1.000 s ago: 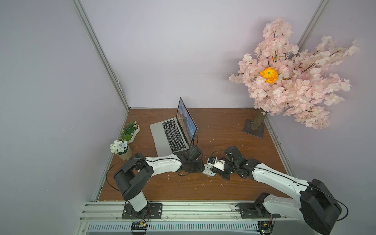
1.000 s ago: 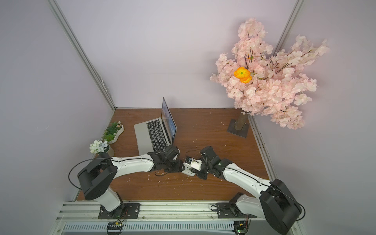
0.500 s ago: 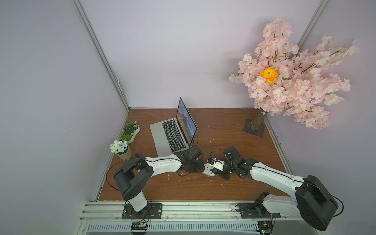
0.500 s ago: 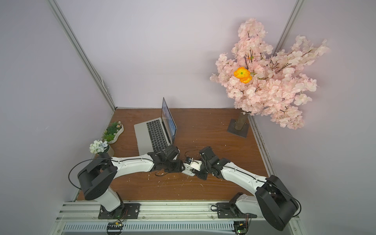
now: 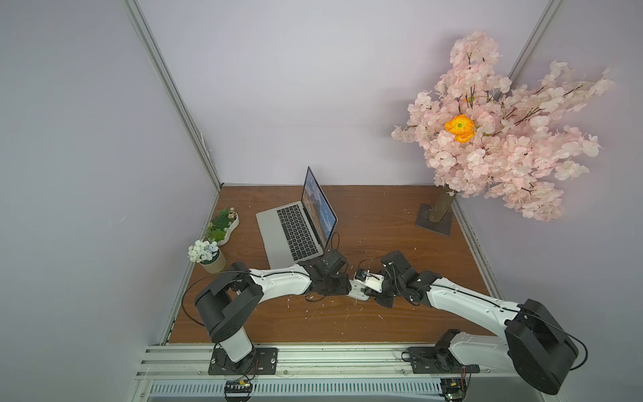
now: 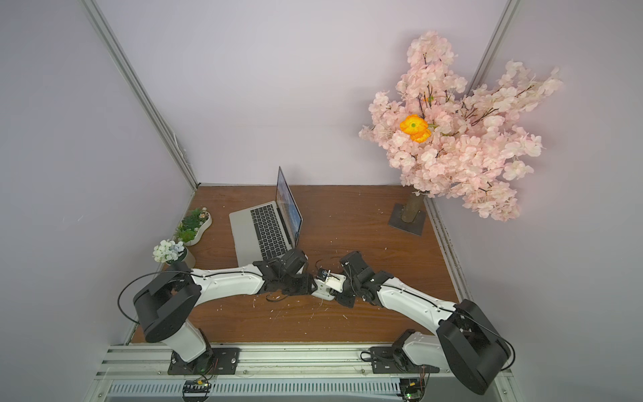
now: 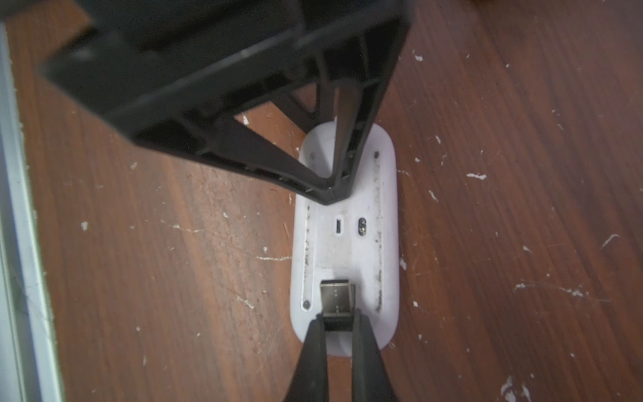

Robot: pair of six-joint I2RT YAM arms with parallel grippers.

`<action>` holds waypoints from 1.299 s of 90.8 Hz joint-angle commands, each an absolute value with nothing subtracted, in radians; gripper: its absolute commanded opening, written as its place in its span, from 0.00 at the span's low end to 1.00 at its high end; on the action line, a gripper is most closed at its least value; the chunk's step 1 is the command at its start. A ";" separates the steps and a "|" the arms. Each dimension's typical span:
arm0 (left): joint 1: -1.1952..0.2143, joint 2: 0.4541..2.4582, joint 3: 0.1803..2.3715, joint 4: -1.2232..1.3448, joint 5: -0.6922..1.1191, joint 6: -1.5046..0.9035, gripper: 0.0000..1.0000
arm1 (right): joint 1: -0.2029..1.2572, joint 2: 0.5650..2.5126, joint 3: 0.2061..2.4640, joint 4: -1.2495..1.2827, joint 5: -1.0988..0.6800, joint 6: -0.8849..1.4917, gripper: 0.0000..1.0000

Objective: Remove the wireless mouse receiver from the laptop
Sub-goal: Insert the USB plug into the mouse.

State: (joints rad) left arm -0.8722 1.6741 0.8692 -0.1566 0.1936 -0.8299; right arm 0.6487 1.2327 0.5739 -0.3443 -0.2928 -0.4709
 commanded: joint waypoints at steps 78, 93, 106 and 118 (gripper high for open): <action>-0.882 1.758 0.816 -0.300 0.120 -0.828 0.52 | 0.676 1.213 0.558 -0.382 -0.253 -0.503 0.02; -0.882 1.759 0.817 -0.299 0.120 -0.827 0.52 | 0.678 1.210 0.555 -0.389 -0.241 -0.504 0.03; -0.882 1.757 0.816 -0.299 0.118 -0.830 0.52 | 0.678 1.209 0.556 -0.395 -0.238 -0.507 0.03; -0.882 1.756 0.813 -0.296 0.118 -0.829 0.52 | 0.679 1.210 0.554 -0.396 -0.234 -0.506 0.05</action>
